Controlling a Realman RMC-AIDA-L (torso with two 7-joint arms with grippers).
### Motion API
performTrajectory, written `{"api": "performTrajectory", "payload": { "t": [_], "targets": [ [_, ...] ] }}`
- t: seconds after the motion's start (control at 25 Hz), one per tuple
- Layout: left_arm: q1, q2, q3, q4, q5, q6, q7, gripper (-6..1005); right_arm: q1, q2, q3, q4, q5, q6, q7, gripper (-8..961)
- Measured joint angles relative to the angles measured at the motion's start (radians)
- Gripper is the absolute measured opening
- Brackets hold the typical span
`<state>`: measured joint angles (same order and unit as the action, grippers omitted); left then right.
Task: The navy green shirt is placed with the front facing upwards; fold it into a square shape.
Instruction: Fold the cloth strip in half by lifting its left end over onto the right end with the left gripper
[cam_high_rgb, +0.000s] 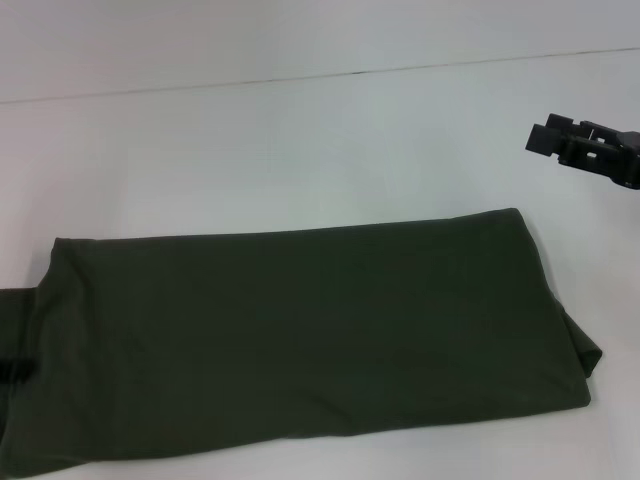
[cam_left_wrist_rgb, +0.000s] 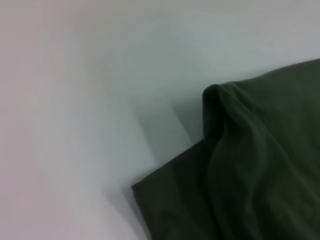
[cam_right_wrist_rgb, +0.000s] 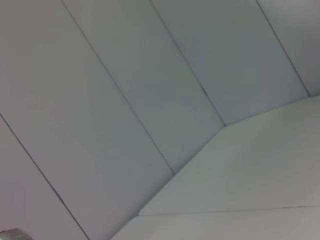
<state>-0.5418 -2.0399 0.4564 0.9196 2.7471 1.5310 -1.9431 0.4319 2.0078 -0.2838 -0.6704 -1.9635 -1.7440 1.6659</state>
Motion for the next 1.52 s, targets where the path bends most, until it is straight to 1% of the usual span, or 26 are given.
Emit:
{"api": "performTrajectory", "payload": {
  "t": [0.6, 1.16, 1.36, 1.52],
  "targets": [
    [-0.006, -0.006, 0.003, -0.003, -0.006, 0.020, 0.006, 861, -0.004, 0.000, 0.000, 0.000, 0.000, 0.005, 0.000, 926],
    [-0.008, -0.007, 0.004, 0.000, -0.007, 0.027, 0.009, 818, -0.004, 0.000, 0.000, 0.000, 0.000, 0.006, 0.000, 926],
    [-0.008, -0.006, 0.000, 0.005, -0.030, 0.030, 0.004, 802, -0.004, 0.000, 0.000, 0.000, 0.001, 0.006, 0.000, 926],
    [-0.009, -0.003, -0.005, 0.005, -0.034, 0.018, -0.026, 607, -0.007, 0.000, 0.000, 0.000, 0.009, 0.006, 0.000, 926]
  ]
}}
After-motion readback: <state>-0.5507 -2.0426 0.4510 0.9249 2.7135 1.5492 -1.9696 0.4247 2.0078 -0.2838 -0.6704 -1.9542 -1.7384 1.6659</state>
